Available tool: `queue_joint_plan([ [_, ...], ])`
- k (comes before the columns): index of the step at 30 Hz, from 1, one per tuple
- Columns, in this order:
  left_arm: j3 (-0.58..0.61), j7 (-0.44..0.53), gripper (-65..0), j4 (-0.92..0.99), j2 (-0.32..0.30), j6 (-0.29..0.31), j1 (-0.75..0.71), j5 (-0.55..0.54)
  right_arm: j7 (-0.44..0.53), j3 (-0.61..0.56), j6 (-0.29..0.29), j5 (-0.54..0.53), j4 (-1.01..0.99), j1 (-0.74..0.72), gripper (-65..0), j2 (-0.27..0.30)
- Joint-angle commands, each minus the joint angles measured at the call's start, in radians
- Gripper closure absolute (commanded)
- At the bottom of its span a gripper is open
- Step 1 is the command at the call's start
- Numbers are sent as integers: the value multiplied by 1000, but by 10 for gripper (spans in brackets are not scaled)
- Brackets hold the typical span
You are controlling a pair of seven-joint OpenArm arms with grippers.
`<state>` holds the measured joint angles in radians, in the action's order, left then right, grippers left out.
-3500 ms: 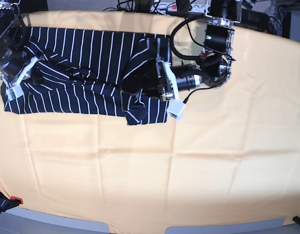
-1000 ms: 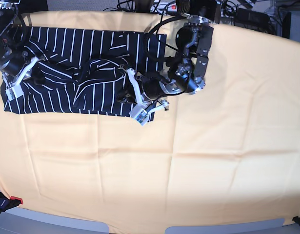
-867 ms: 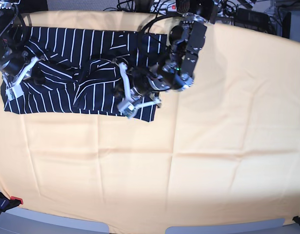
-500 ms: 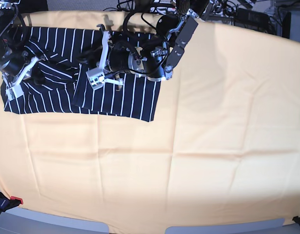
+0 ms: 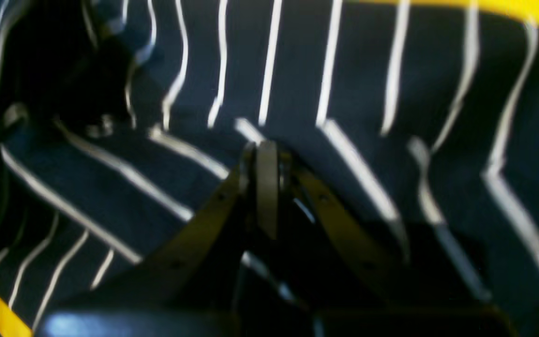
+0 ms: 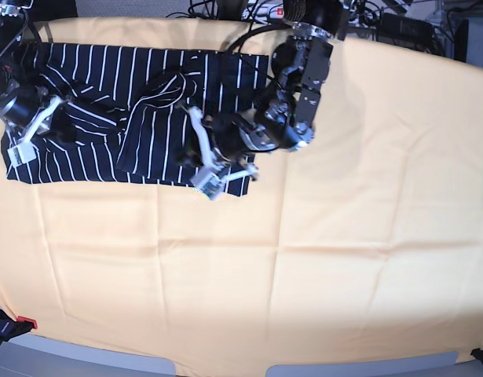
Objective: Fold the T-shirt properly
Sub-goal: 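Press and adjust the folded layers with the left gripper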
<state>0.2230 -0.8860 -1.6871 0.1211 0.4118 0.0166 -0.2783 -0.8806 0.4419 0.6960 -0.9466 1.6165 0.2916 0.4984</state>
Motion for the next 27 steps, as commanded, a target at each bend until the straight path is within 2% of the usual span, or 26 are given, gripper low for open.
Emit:
queue_joint_plan([
  [1, 0, 16, 0, -16, 8, 22, 11, -39, 20, 11, 2, -22, 13, -20, 0, 23],
  [4, -1, 8, 0, -16, -10, 75, 8, -72, 20, 11, 2, -21, 13, -51, 0, 24],
  [6, -1, -31, 0, -16, -10, 114, 9, -128, 19, 11, 2, -14, 13, -68, 0, 24],
  [11, -1, -238, 0, -16, -11, 269, -9, -430, 12, 11, 2, -14, 13, -76, 0, 24],
  [14, 6, -306, 0, -16, -10, 286, -39, -565, 12, 11, 2, -15, 13, -76, 0, 24],
  [18, 57, -279, 0, -13, -10, 286, -72, -547, 8, 11, 2, -15, 13, -76, 0, 23],
  [24, 173, -105, 0, -5, 11, 286, -74, -534, 7, 11, 2, -15, 13, -76, 0, 23],
  [27, 188, -136, 0, -20, 36, 286, -56, -487, 4, 11, 2, -15, 13, -76, 0, 24],
])
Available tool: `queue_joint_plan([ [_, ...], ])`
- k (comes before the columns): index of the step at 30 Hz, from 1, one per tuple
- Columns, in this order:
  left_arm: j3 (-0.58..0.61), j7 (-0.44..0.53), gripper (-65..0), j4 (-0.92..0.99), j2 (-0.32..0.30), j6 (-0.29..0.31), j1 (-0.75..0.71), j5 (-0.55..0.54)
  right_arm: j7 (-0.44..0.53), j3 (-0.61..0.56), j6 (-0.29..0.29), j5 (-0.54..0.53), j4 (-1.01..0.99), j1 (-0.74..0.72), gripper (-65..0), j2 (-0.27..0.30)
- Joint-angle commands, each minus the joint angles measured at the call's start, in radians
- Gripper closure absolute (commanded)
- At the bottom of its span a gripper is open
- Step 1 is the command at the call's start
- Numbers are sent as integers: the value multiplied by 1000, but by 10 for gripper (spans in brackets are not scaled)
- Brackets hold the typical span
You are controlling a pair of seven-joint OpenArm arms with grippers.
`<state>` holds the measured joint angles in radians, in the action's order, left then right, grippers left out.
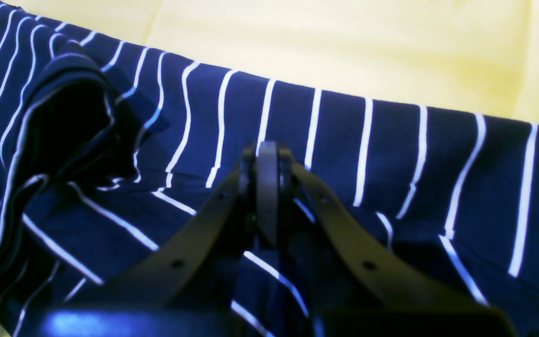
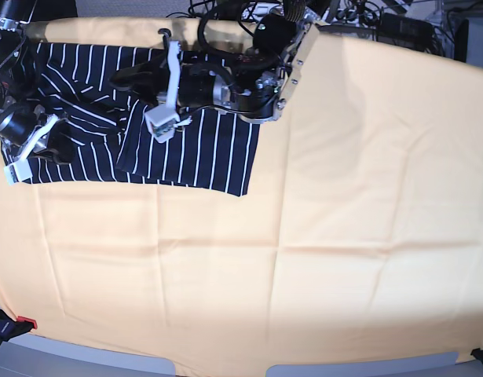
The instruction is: Fold the T-shirt properly
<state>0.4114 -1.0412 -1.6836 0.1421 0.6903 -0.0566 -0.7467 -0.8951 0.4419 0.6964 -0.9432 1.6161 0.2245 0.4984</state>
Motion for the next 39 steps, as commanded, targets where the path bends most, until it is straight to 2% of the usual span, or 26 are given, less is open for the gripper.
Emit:
queue_joint_plan([
  [1, -7, -8, 0, -42, 15, 8, 27, 21, 19, 11, 2, -18, 14, -9, 0, 26],
  [2, -16, -16, 0, -66, 15, 8, 35, 74, 19, 11, 2, -18, 14, -9, 0, 26],
  [5, -54, 21, 0, -118, 15, -79, 34, 253, 6, 11, 2, -18, 14, -8, 0, 26],
  [8, -64, 25, 0, -124, 5, -169, 31, 378, 0, 11, 2, -18, 14, -9, 0, 26],
  [14, 32, 41, 0, -126, -63, -296, 5, 592, 0, 11, 2, -18, 14, -9, 0, 26],
  [16, 72, 38, 0, -126, -89, -291, -10, 584, 0, 11, 2, -19, 14, -9, 0, 26],
  [19, 129, 17, 0, -127, -111, -208, -34, 500, 1, 11, 2, -19, 14, -9, 0, 26],
  [23, 178, 21, 0, -127, -100, -132, -51, 374, 1, 11, 2, -19, 14, -9, 0, 26],
  [26, 182, 53, 0, -127, -78, -105, -50, 377, 1, 11, 2, -19, 14, -8, 0, 26],
  [31, 130, 91, 0, -128, -48, -108, -5, 429, 1, 11, 2, -22, 14, -9, 0, 26],
  [32, 110, 103, 0, -128, -45, -119, 8, 441, 0, 11, 2, -22, 14, -8, 0, 26],
  [36, 13, 149, 0, -129, -45, -232, 49, 526, 1, 11, 2, -23, 14, -9, 0, 26],
  [39, -44, 147, 0, -125, -58, -238, 50, 548, 3, 11, 2, -30, 14, -11, 0, 26],
])
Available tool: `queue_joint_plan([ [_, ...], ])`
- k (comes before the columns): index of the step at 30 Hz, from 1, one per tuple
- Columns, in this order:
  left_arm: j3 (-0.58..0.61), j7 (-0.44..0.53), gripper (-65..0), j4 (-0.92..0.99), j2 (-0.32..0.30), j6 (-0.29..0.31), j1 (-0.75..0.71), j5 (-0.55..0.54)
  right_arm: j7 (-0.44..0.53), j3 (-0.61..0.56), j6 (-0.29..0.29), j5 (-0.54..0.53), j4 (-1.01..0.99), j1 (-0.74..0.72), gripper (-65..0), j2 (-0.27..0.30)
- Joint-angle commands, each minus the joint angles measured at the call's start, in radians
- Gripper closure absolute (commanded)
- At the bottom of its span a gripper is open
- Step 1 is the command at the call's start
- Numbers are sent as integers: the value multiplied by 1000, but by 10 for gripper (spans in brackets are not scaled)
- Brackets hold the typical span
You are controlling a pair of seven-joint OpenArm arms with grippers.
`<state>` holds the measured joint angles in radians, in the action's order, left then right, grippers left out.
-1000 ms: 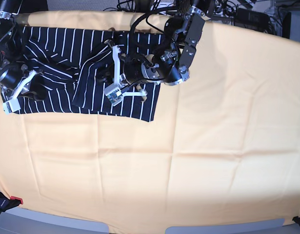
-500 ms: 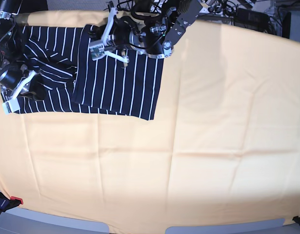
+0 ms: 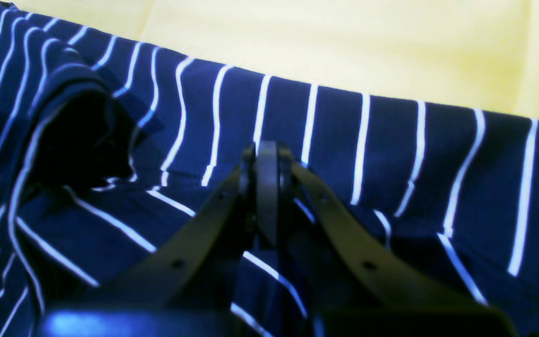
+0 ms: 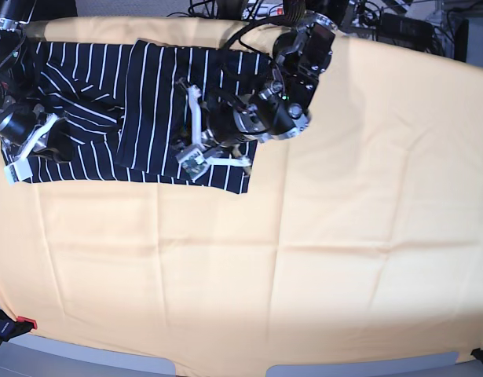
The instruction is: Fold the T-shirt properly
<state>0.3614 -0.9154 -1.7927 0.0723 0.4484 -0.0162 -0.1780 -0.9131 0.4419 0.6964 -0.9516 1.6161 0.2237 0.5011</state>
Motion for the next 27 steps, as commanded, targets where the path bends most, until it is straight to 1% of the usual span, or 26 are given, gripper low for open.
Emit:
queue_joint_plan([
  [1, 2, 21, 0, -12, 1, 4, 7, -21, 21, 11, 2, -20, 14, -19, 0, 23],
  [6, 4, 30, 0, 37, -74, 7, -7, 2, 19, 16, 2, -18, 14, -90, 0, 35],
  [7, 4, 35, 0, 45, -88, 7, -14, 9, 18, 26, 2, -18, 14, -107, -18, 35],
  [11, 4, 60, 0, 61, -139, 7, -40, 18, 7, 97, 2, -18, 14, -162, -284, 38],
  [12, 4, 59, 0, 64, -151, 7, -40, 18, -11, 116, 2, -19, 14, -172, -331, 43],
  [13, 4, 60, 0, 63, -161, 7, -39, 18, -34, 139, 2, -21, 14, -174, -355, 52],
  [16, 4, 63, 0, 63, -181, 6, -38, 18, -107, 220, 2, -22, 13, -138, -360, 73],
  [20, 4, 63, 0, 63, -186, 6, -38, 16, -117, 352, -40, -50, 13, -7, -364, 81],
  [22, 4, 62, 0, 63, -186, 6, -39, 8, -124, 402, -55, -78, 2, 62, -389, 81],
  [24, 4, 60, 0, 63, -186, 6, -39, 2, -132, 430, -62, -77, -22, 119, -410, 81],
  [27, 4, 51, 0, 63, -186, 6, -39, 1, -132, 436, -60, -69, -92, 167, -409, 81],
])
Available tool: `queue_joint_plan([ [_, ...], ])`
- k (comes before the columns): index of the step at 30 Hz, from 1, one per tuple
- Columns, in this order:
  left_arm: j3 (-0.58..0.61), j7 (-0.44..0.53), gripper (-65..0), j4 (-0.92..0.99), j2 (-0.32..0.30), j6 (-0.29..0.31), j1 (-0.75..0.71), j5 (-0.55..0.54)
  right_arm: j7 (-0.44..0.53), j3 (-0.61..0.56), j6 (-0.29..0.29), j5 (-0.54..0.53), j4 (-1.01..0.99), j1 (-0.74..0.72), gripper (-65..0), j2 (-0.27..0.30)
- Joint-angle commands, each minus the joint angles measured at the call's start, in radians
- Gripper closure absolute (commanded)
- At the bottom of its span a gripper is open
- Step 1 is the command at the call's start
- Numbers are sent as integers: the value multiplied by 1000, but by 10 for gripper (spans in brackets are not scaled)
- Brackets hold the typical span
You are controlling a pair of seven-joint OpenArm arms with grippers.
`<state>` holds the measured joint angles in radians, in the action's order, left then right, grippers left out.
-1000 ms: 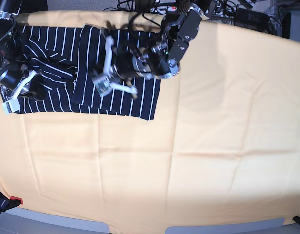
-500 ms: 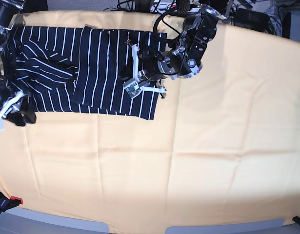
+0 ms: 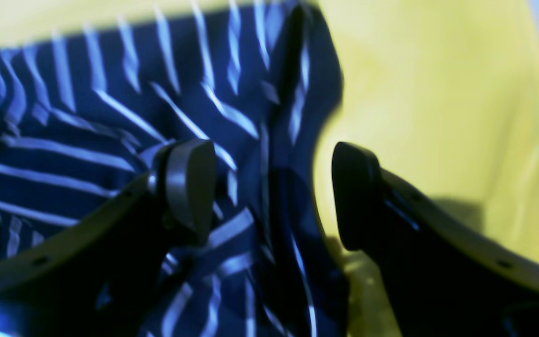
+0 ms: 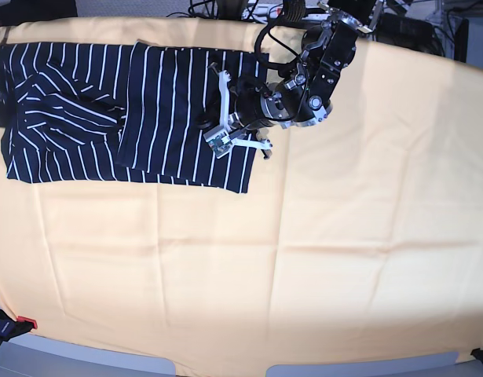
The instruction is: Fold the T-shirt properly
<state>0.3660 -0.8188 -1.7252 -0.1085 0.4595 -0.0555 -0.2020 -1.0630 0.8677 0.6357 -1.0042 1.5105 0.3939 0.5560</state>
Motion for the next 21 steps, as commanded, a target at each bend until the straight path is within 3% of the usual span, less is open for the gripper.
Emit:
queue_joint_plan([
  [1, -1, -46, 0, -4, -5, -5, 0, 25, 14, 10, 2, -17, -19, -3, -409, 26],
  [4, -1, -46, 0, -4, -5, -5, 0, 25, 10, 10, 5, -30, -129, -12, -410, 27],
  [8, -1, -45, 0, -4, -5, -5, 0, 25, -54, 10, 61, -183, -228, -12, -410, 27],
  [11, -1, -45, 0, -4, -5, -5, 0, 22, -107, 10, 62, -279, -270, -12, -410, 27],
  [21, -1, -45, 0, -5, -5, -4, 0, 2, -112, -7, 62, -269, -299, -59, -410, 38],
])
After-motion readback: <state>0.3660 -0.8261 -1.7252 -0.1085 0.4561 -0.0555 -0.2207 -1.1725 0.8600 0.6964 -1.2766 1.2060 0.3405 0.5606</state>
